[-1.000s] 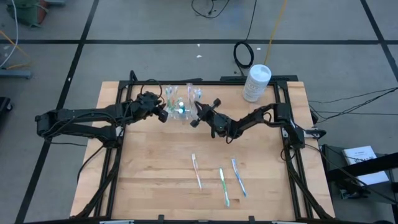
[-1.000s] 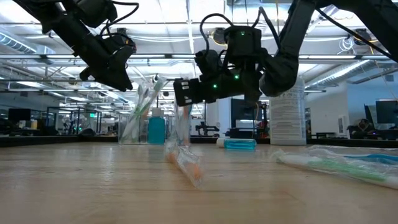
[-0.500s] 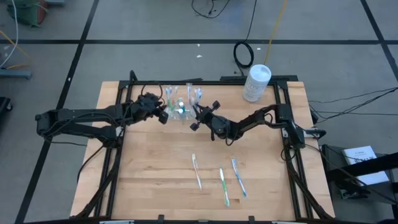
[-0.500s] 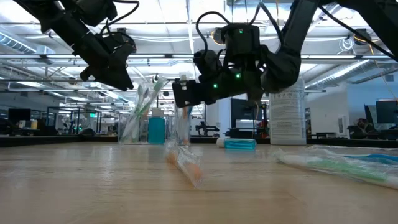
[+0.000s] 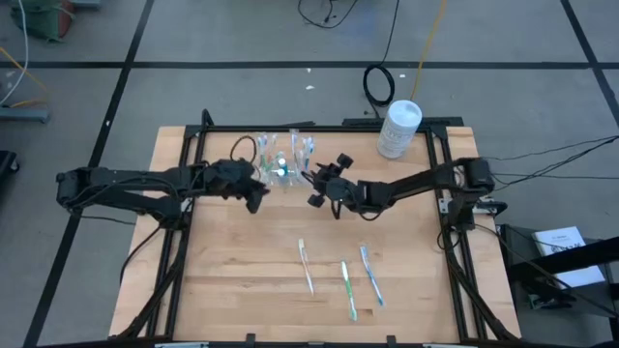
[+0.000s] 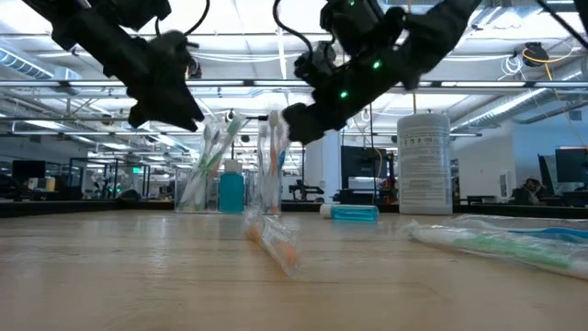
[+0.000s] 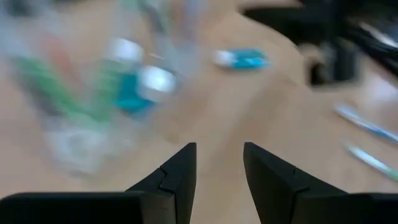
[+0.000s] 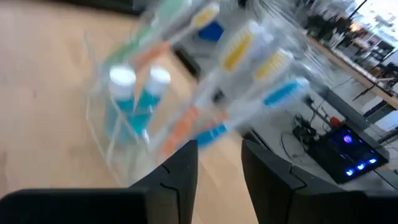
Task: Pick & Place toothbrushing station
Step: Put the orange toothbrush into the transparent organizer
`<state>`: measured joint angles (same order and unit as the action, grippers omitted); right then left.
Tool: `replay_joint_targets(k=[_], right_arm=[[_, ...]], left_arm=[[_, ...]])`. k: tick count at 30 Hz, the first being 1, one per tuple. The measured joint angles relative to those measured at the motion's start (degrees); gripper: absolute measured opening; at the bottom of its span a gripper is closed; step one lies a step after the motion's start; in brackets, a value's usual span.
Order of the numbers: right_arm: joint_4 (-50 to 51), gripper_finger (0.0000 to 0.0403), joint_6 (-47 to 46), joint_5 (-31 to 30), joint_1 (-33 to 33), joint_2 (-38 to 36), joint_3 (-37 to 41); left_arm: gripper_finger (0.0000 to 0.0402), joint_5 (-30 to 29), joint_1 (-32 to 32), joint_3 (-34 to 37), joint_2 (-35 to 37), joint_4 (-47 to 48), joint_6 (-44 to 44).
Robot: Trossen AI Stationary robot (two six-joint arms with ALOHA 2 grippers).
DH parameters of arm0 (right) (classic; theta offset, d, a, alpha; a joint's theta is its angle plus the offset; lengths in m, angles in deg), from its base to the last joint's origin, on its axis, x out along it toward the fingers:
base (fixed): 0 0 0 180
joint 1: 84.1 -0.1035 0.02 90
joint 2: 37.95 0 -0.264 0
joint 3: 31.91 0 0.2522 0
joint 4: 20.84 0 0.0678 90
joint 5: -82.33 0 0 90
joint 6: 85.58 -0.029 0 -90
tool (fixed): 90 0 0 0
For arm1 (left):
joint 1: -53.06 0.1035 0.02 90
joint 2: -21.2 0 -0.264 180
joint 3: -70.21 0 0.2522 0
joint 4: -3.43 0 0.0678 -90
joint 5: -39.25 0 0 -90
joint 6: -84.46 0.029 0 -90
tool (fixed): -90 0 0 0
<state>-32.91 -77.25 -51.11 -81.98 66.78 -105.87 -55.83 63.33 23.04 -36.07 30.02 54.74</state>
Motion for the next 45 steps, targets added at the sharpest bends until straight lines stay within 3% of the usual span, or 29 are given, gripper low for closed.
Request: replay_joint_targets(k=[3, 9, 16, 20, 33, 40, 45], right_arm=[[11.6, 0.0115, -2.0, 0.0, -0.8, -4.4, 0.0], [29.7, 0.011, -7.2, 0.0, -2.9, -12.2, 0.0], [41.0, 0.011, -13.5, 0.1, -4.5, -17.9, 0.0], [43.7, 0.0109, -13.7, 0.1, -4.9, -18.5, 0.0], [44.1, 0.0102, -11.8, 0.0, -4.9, -18.4, 0.0], [44.8, 0.0102, -11.9, 0.1, -4.9, -18.4, 0.0], [45.0, 0.01, -11.1, 0.1, -4.9, -18.4, 0.0]], left_arm=[[0.0136, 3.6, -3.7, 0.0, -0.8, -1.9, -0.7], [0.0136, -1.1, -14.3, 0.0, -6.0, -8.0, -12.0], [0.0136, -2.2, -24.2, -0.1, -18.2, -18.9, -34.6], [0.0136, -2.3, -27.5, -3.3, -26.3, -19.4, -42.3], [0.0136, 0.6, -26.9, -20.4, -47.8, -16.9, -44.5], [0.0135, 5.1, -25.7, -23.0, -50.9, -8.1, -47.2], [0.0135, 3.2, -24.9, -22.8, -49.9, -5.9, -45.4]])
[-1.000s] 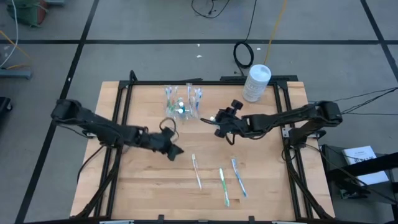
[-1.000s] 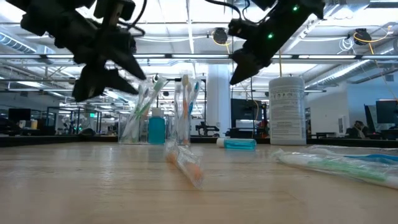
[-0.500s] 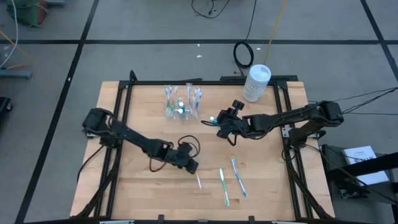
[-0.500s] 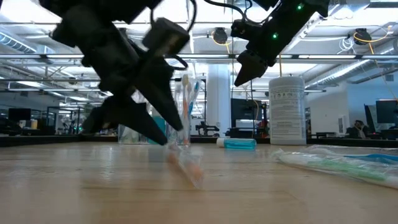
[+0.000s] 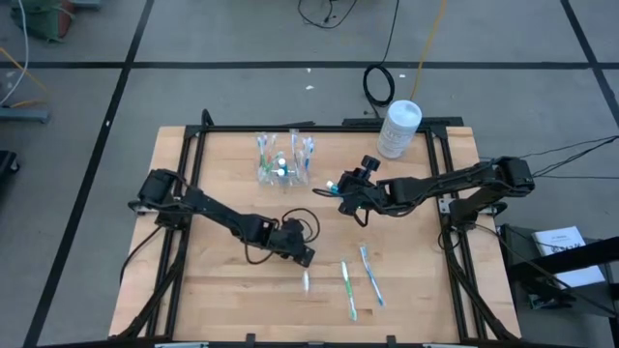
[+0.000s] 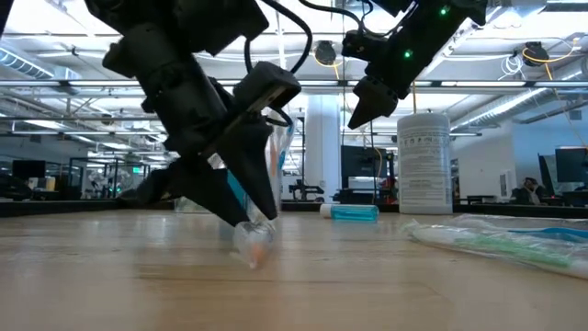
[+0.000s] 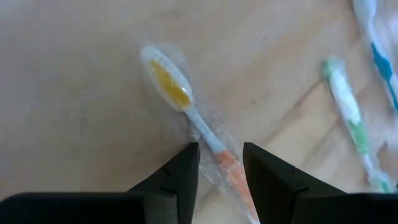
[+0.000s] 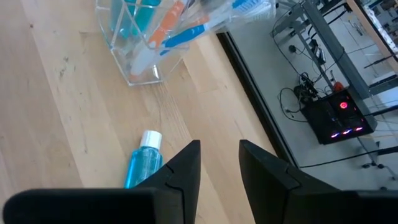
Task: Pick & Place toothbrushing station
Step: Put the orange toothbrush into the transparent organizer
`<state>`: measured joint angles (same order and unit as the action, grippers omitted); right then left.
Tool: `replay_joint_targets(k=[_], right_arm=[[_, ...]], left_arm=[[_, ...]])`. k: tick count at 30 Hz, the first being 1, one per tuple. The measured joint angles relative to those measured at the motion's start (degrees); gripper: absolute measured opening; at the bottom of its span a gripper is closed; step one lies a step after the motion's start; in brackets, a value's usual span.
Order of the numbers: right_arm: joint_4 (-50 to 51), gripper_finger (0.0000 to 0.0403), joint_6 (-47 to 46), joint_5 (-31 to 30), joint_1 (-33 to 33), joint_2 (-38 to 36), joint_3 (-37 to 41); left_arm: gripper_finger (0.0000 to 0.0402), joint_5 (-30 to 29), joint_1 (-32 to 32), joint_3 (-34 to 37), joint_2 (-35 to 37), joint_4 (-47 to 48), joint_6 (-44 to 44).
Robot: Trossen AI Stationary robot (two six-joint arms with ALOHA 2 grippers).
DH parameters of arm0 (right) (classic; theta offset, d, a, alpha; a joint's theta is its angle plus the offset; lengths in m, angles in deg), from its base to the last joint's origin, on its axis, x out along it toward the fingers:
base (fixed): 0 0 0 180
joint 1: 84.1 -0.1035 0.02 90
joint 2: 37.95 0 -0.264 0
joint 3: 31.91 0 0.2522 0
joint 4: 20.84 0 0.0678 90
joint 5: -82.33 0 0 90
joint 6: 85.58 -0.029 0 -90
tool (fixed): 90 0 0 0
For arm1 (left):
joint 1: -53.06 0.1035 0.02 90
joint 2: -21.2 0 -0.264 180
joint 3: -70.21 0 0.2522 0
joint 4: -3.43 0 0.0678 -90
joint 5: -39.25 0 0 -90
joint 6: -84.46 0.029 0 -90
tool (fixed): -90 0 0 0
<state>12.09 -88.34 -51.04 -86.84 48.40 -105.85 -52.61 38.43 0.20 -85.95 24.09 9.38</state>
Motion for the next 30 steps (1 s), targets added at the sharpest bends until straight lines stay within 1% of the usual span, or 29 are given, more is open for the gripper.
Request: replay_joint_targets(k=[3, 5, 8, 11, 13, 17, 21, 28, 30], right_arm=[[0.0, 0.01, 0.6, 0.0, 0.0, 0.0, 0.0], [-0.1, 0.01, 0.5, 0.0, 0.0, 0.0, 0.0], [-0.1, 0.01, 0.5, 0.0, 0.0, 0.0, 0.0], [-0.1, 0.01, 0.5, 0.0, 0.0, 0.0, 0.0], [-0.5, 0.01, 0.5, 0.0, 0.0, 0.0, 0.6], [-0.7, 0.01, 0.6, 0.0, 0.0, 0.0, 1.9], [-0.9, 0.01, 1.7, 0.0, 0.0, 0.0, 2.9], [-0.9, 0.01, 1.8, 0.0, 0.0, 0.0, 3.6], [-0.9, 0.01, 1.9, -0.1, 0.1, 0.0, 3.6]], left_arm=[[0.0134, -0.9, 1.6, 0.1, 0.3, 0.0, 4.3], [0.0122, -1.2, 2.9, 0.0, 0.3, 1.8, 7.6], [0.0085, -1.0, 4.9, 0.0, 0.5, 5.8, 13.4], [0.0034, 0.0, 6.6, 0.0, 0.5, 8.5, 22.8], [0.0011, 0.8, 7.3, 0.0, 0.6, 9.6, 27.4], [0.0015, -0.1, 8.5, 0.1, 2.7, 12.7, 33.1], [0.0003, -3.4, 8.9, 0.6, 7.8, 17.8, 36.2], [0.0003, -14.6, 8.9, 0.5, 21.2, 23.1, 37.9], [0.0002, -17.4, 8.9, 0.4, 24.7, 23.1, 39.4]])
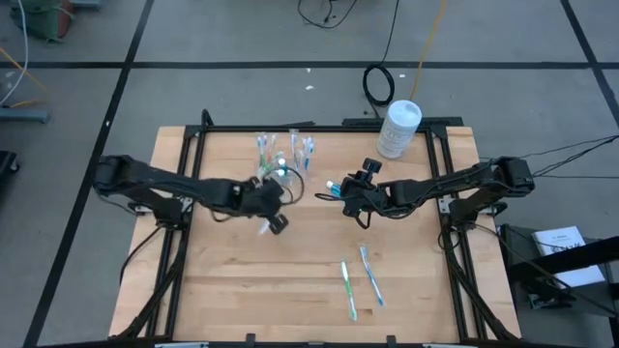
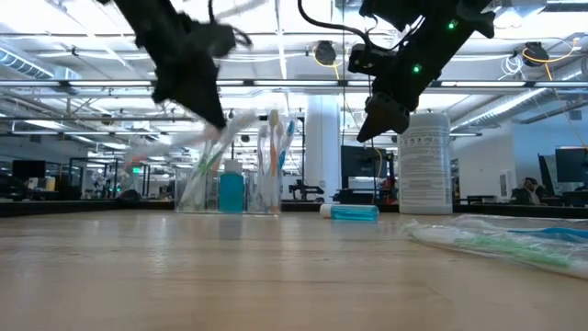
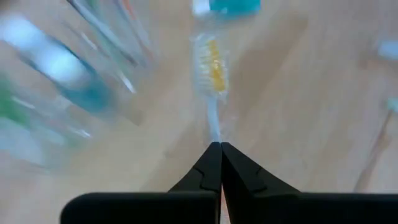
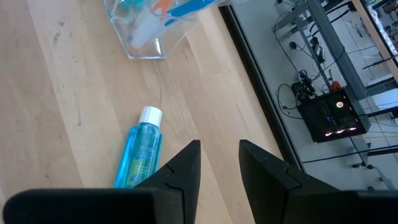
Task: Pick & Place toothbrushing station
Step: Put the orange toothbrush into the transparent organizer
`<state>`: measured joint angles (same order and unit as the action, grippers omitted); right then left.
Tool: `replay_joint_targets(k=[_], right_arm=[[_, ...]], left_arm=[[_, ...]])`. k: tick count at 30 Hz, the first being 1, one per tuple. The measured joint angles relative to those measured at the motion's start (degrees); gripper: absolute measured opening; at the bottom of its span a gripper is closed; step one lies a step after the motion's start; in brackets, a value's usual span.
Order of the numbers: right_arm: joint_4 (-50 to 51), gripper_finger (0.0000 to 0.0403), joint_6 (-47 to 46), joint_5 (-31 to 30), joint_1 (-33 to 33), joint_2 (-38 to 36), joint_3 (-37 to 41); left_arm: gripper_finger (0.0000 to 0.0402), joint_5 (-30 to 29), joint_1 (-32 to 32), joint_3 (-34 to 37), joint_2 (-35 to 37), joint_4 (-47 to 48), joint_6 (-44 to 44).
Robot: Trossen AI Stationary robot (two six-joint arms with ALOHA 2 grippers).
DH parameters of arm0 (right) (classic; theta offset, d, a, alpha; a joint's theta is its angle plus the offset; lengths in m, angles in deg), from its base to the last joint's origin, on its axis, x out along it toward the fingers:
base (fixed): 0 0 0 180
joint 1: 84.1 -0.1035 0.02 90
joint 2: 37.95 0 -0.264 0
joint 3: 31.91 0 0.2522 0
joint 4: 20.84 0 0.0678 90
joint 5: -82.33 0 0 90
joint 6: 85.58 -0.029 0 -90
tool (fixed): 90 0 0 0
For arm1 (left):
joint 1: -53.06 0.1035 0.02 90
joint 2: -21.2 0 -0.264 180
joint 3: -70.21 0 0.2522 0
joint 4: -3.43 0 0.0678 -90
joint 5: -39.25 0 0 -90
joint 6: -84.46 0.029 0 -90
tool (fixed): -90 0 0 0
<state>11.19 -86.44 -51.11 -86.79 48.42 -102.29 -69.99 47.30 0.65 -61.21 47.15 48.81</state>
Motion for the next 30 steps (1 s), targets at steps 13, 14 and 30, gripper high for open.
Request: replay_joint_targets(k=[13, 14, 30], right_arm=[[-0.2, 0.01, -0.1, 0.0, 0.0, 0.0, 0.0], [-0.2, 0.01, 0.0, 0.0, 0.0, 0.0, 0.0], [-1.7, 0.01, 2.2, 0.0, 0.0, 0.0, 0.0]], left_arm=[[0.0002, -48.6, 1.2, 1.6, 7.4, -3.0, 0.2], [0.0002, -50.7, 1.7, 2.3, 7.4, -4.0, 0.6], [0.0001, -39.9, 14.7, 22.7, 7.4, -58.6, 31.3]])
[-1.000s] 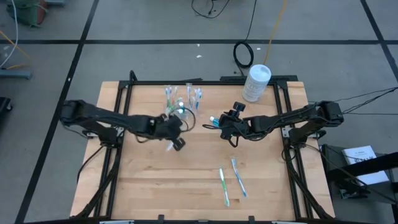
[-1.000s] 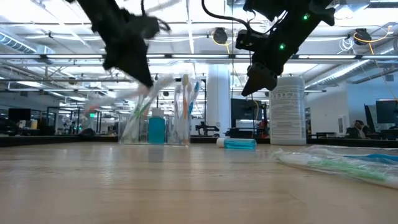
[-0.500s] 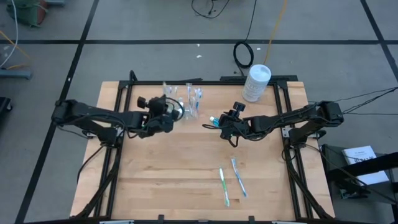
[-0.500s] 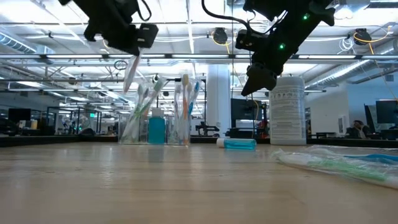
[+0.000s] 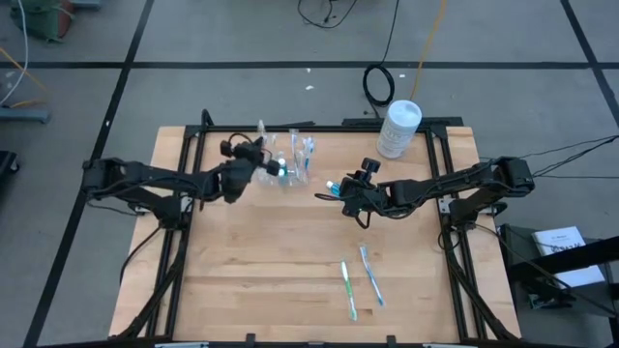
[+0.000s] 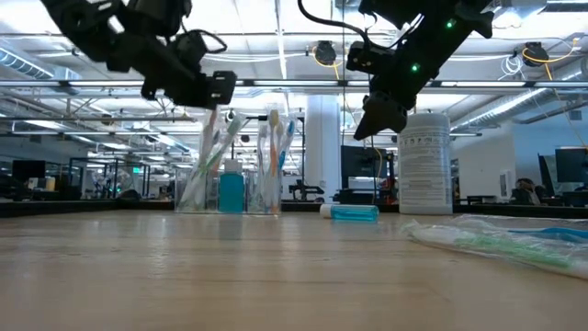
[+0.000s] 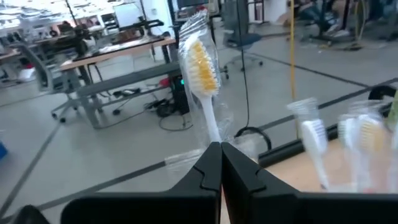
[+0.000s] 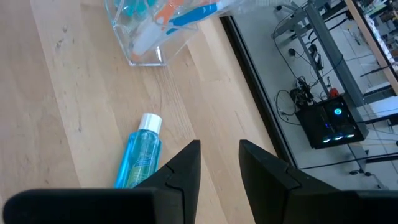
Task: Pick & Place toothbrushing station
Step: Put the orange toothbrush into the transparent organizer
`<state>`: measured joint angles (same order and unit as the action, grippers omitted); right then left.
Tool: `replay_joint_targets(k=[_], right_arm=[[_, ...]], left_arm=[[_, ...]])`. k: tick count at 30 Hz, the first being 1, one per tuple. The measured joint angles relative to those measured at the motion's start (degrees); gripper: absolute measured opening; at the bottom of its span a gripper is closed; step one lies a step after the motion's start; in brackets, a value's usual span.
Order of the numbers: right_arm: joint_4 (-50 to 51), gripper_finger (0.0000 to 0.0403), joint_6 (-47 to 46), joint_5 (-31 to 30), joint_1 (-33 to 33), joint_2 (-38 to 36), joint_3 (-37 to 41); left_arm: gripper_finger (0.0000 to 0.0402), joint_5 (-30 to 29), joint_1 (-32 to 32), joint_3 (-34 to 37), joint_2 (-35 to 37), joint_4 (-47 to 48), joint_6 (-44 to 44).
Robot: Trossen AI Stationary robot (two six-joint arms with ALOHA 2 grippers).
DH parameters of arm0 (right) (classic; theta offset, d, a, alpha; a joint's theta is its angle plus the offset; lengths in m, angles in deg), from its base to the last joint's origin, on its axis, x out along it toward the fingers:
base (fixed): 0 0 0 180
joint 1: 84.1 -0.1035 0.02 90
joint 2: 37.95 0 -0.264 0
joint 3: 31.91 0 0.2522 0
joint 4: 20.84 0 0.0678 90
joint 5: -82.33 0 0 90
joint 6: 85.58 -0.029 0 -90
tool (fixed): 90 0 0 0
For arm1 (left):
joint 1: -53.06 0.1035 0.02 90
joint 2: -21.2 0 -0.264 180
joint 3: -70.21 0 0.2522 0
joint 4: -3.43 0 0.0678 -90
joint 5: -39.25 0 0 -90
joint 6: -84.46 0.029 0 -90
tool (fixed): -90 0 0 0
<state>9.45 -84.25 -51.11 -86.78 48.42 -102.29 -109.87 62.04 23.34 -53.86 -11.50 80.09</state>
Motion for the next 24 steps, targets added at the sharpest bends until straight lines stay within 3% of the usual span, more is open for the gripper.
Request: replay_joint_targets(k=[6, 15, 21, 24], right_arm=[[0.0, 0.01, 0.0, 0.0, 0.0, 0.0, 0.0], [-0.9, 0.01, 0.0, 0.0, 0.0, 0.0, 0.0], [-4.8, 0.01, 0.0, 0.0, 0.0, 0.0, 0.6], [-8.5, 0.01, 0.1, 0.0, 0.0, 0.0, 2.2]], left_arm=[[0.0002, 1.1, 3.5, 7.0, -0.2, -7.5, -1.9], [0.0001, 3.3, 2.0, 14.8, -0.7, -9.0, -3.2], [0.0002, 13.5, 1.9, 15.7, -0.7, -8.5, -2.1], [0.0002, 15.7, 2.0, 15.7, -0.7, -7.2, -1.7]])
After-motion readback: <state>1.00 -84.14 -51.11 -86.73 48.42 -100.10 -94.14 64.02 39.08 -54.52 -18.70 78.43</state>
